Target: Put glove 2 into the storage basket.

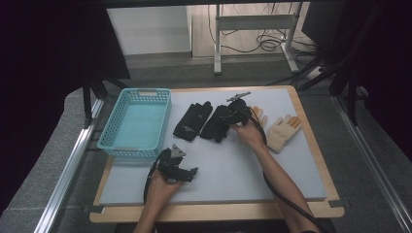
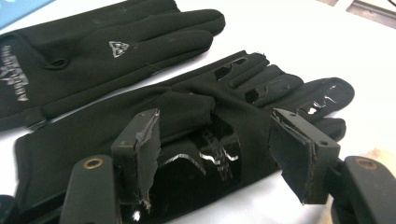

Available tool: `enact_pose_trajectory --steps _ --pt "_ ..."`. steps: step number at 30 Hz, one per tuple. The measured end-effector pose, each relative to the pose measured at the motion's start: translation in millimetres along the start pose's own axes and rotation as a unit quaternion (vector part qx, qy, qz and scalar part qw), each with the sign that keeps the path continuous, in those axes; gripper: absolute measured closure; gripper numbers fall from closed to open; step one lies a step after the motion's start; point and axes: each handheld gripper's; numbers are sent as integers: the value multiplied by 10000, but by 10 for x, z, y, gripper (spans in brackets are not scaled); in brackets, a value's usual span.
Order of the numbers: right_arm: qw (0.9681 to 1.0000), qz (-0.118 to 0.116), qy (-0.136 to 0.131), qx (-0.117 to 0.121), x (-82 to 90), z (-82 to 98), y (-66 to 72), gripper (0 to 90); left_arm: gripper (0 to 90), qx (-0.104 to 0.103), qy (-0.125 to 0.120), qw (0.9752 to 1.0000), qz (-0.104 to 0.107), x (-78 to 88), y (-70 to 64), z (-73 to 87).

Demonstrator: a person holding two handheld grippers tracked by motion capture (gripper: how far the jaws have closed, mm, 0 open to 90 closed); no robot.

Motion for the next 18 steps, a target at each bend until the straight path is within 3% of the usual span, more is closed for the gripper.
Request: enact_pose_trajectory --steps 9,10,11,12,15,18 --pt "9990 179 386 132 -274 -43 36 376 43 0 -4 10000 0 -1 2 0" --pt "9989 193 391 146 -280 -45 45 430 43 1 -4 10000 0 -1 2 0" --pt "9990 48 420 114 -281 -47 49 547 44 6 -5 10000 3 -2 1 0" --pt "9991 -89 415 8 -287 -40 51 561 43 8 -4 10000 3 -2 1 0" --pt "9989 -193 407 -97 -283 -27 30 647 43 0 4 10000 -1 -1 1 -1" --pt "9981 -382 385 -300 -271 -13 -3 798 43 -4 3 10000 -2 -1 2 -1"
Point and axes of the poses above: each handheld gripper's, and its own axes: x roughly backward along the jaws, z roughly out of its underside, y roughly to its left
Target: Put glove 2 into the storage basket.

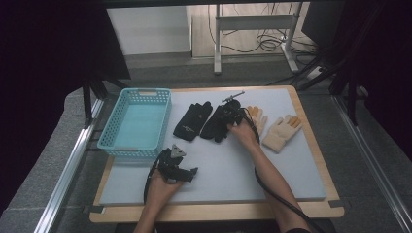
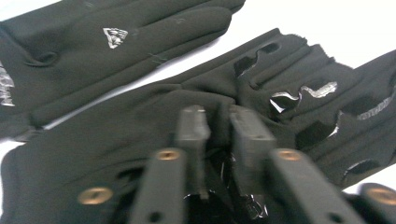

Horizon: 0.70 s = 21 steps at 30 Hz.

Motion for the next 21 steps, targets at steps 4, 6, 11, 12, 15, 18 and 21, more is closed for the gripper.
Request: enact_pose_trajectory --steps 4,6,11,12,15,18,21 --pt "10000 -71 14 -25 11 -3 5 836 44 0 0 10000 1 0 0 0" --pt "9999 -40 34 97 26 -11 16 839 44 5 -4 10000 3 -1 0 1" --pt "9998 -68 -75 199 146 -31 7 840 44 1 0 10000 4 0 1 1" --pt "9997 -76 -107 207 183 -36 3 840 43 8 -1 10000 6 0 0 1" --pt "9992 -160 -181 314 322 -49 14 840 43 5 1 10000 4 0 0 1" --pt "9985 -264 -290 385 466 -58 52 840 43 5 -3 10000 5 0 0 2" --pt "9970 -373 -380 556 626 -71 114 840 44 0 -4 10000 2 -1 1 2"
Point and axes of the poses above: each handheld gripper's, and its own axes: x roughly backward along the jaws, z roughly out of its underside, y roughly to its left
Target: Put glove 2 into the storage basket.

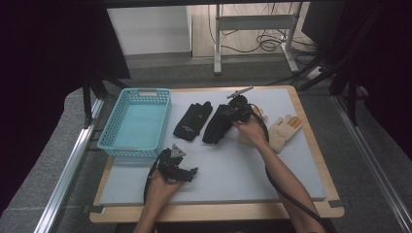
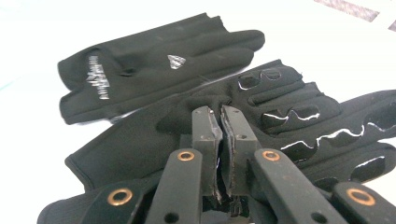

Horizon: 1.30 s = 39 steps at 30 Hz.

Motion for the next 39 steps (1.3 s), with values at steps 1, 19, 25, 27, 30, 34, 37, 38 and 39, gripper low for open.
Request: enact_pose_trajectory --steps 1,19,25,27,30,34,37,38,39 --pt "10000 -20 -30 35 50 -10 32 839 44 -1 1 10000 -1 0 0 0" --pt "9883 -1021 31 1135 681 478 722 836 44 4 -3 10000 -7 1 -1 -2" --pt "9854 -965 170 1392 549 754 851 715 44 3 -4 10000 -11 1 -2 -1" --pt "9877 -851 56 1307 529 769 821 669 44 2 -3 10000 -11 1 -2 -2" --pt "9911 -770 -30 1083 527 751 716 640 44 5 -4 10000 -11 1 -2 -2" --pt "9934 -694 -65 911 514 745 625 616 44 -2 10 10000 -7 3 -1 -1" --pt "9945 -647 -51 819 484 717 598 601 44 -7 12 10000 -10 3 -1 -2" --pt "9948 -631 -52 792 465 697 589 596 44 -12 12 10000 -9 3 0 -2" --pt "9953 -610 -58 755 434 665 577 589 44 -12 11 10000 -10 3 0 -2"
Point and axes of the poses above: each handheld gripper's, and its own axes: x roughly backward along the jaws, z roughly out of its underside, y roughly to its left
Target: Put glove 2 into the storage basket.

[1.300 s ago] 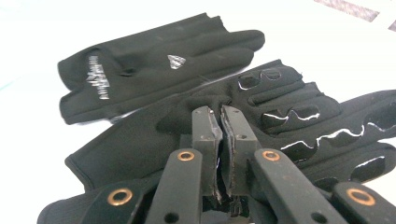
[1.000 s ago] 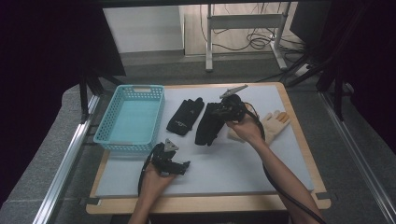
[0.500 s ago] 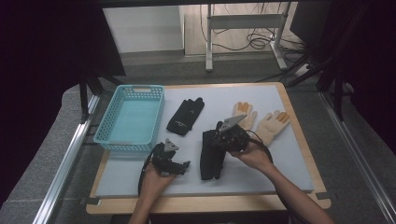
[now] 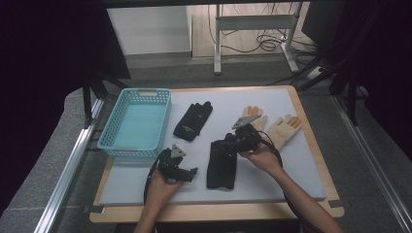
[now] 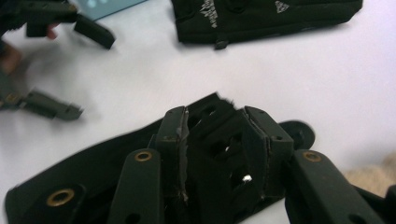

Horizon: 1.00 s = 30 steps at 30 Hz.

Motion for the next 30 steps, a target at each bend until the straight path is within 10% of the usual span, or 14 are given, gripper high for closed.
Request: enact_pose_trajectory --steps 30 --pt "9980 397 -16 -500 -1111 -817 -387 594 44 8 -10 10000 10 0 -1 2"
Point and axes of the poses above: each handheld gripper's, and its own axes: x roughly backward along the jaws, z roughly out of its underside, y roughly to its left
